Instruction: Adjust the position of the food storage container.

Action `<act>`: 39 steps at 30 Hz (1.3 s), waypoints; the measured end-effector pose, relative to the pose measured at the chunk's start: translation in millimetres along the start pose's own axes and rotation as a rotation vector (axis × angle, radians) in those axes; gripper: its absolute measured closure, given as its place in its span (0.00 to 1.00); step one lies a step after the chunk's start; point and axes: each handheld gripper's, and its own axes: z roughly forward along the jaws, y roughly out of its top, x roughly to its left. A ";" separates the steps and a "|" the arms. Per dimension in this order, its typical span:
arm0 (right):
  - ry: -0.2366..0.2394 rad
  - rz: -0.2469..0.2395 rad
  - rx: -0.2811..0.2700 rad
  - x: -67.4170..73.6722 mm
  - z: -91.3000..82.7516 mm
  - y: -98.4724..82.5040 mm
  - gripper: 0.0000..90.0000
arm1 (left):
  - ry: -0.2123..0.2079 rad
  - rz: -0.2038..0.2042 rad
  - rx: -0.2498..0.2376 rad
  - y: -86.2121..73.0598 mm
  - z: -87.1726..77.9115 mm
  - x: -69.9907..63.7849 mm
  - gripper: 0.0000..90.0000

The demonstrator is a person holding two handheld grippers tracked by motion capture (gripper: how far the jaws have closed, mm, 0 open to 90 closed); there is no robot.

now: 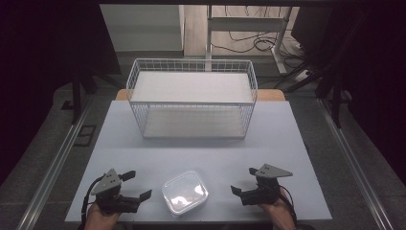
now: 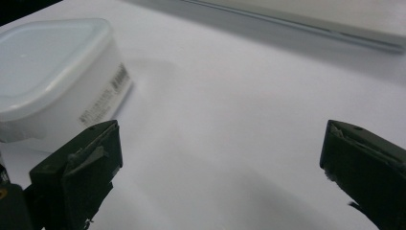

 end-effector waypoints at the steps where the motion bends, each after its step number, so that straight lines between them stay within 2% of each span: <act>1: -0.002 0.011 0.000 -1.2 -0.9 -0.3 0.00 | 0.011 0.001 0.029 -0.5 2.3 0.1 0.05; 5: -0.014 0.007 -0.008 0.1 -0.8 2.0 0.00 | 0.025 0.029 0.064 -0.4 6.0 -2.9 0.04; 12: -0.031 -0.008 0.024 0.7 0.9 2.2 0.01 | 0.045 0.041 0.088 -1.0 6.1 -4.3 0.03; 15: -0.046 -0.010 0.033 0.8 1.9 1.7 0.00 | 0.035 0.036 0.109 -1.2 7.8 -5.9 0.03; 18: -0.046 -0.013 0.042 2.4 3.0 1.6 0.00 | 0.001 0.007 0.120 -1.6 8.2 -5.5 0.03; 21: -0.047 -0.016 0.054 3.2 3.9 1.2 0.00 | 0.005 0.012 0.124 -2.2 6.6 -7.4 0.06; 24: -0.044 -0.003 0.055 3.5 4.3 1.9 0.00 | -0.003 0.026 0.130 -3.7 3.7 -10.1 0.13; 27: -0.028 0.002 0.065 5.5 4.4 3.5 0.00 | -0.019 0.042 0.136 -4.0 1.4 -13.6 0.23; 31: 0.006 -0.012 0.096 13.2 6.3 6.3 0.08 | -0.058 0.048 0.149 -4.3 -2.2 -19.8 0.48; 35: 0.026 -0.018 0.116 19.1 8.2 8.7 0.23 | -0.093 0.079 0.181 -5.5 0.0 -26.4 0.67; 39: 0.041 -0.059 0.094 26.4 6.7 13.5 0.47 | -0.120 0.109 0.223 -5.2 8.2 -36.7 0.86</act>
